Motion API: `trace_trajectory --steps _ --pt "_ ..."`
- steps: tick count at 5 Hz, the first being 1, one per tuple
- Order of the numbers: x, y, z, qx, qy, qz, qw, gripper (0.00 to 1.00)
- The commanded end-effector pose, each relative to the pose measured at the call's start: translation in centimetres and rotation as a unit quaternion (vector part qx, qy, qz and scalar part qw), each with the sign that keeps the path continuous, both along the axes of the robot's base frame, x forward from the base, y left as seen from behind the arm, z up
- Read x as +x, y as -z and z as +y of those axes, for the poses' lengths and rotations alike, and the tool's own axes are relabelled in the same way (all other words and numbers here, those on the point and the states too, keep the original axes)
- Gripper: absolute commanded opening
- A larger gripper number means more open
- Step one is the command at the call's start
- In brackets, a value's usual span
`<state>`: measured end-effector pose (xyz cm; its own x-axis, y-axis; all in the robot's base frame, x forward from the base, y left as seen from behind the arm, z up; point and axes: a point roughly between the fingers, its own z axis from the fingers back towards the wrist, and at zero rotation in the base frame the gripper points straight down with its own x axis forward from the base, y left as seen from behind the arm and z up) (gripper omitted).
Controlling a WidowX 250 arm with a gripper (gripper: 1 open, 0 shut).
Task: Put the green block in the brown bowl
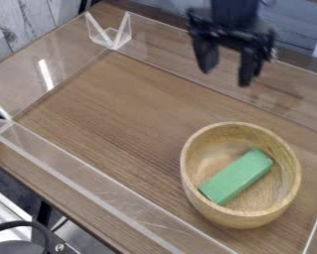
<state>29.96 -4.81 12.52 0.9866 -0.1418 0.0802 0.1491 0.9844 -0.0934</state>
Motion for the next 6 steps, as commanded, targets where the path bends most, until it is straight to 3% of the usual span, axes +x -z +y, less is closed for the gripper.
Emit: trace_trajectory --steps 1,3,4,6 --pt "1.4 -1.4 2.5 0.003 -0.016 -0.032 0.9994 0.00" --pt "2.5 1.3 8.0 0.021 -0.048 -0.017 0.9984 0.00" --pt "2.8 3.7 8.1 0.029 -0.044 -0.002 0.9986 0.00" --pt "2.5 7.2 7.3 0.030 -0.027 0.022 0.9989 0.00"
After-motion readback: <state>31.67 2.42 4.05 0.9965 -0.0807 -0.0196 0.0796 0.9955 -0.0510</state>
